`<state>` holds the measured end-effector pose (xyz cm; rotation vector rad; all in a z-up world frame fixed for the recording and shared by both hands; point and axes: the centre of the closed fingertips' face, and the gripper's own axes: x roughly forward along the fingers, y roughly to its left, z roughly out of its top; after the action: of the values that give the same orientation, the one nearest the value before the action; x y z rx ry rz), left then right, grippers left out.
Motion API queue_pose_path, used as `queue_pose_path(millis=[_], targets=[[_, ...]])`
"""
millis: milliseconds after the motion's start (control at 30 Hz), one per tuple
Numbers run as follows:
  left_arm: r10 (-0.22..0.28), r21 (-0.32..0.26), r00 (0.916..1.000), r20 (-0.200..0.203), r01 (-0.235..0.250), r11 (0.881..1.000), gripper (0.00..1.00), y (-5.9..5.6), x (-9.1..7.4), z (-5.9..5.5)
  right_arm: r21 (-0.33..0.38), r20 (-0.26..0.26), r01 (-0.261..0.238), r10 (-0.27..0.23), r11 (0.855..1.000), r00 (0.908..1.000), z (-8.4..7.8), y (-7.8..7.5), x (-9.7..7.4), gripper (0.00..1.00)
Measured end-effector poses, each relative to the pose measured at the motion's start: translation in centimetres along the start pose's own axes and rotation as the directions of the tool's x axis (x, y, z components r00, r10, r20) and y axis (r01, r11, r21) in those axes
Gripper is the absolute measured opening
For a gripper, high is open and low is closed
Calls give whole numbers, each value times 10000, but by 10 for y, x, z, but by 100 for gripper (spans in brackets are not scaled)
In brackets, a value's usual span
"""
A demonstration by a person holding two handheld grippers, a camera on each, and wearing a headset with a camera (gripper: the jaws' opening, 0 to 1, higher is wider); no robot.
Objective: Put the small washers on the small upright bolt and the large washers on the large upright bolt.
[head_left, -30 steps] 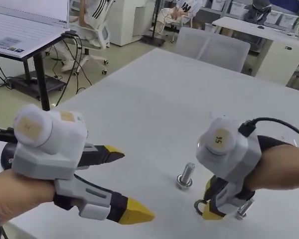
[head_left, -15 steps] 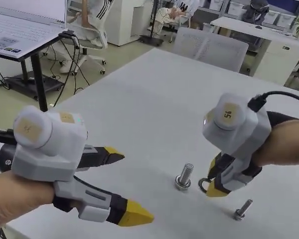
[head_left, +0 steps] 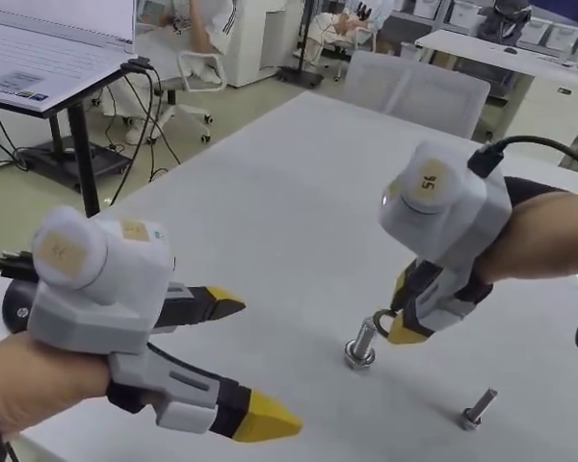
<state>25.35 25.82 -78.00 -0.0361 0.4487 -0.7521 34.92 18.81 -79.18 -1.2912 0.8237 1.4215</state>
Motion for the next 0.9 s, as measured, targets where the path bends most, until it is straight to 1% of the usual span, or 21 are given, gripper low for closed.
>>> queue_pose_path(millis=[167, 633, 900], targets=[[20, -32, 10000, -28, -20, 10000, 88, 1, 0, -1, -128, -209, 62, -64, 9999, 9998, -1, -7, 5, 23], [37, -154, 10000, -43, -38, 9999, 88, 5, 1, -4, -156, -258, -243, 239, 9996, 9994, 2, -11, 17, 23], [74, -213, 10000, -33, -75, 9997, 88, 6, 0, -6, -164, -374, -360, 354, 9992, 9987, 0, -13, 23, 23]])
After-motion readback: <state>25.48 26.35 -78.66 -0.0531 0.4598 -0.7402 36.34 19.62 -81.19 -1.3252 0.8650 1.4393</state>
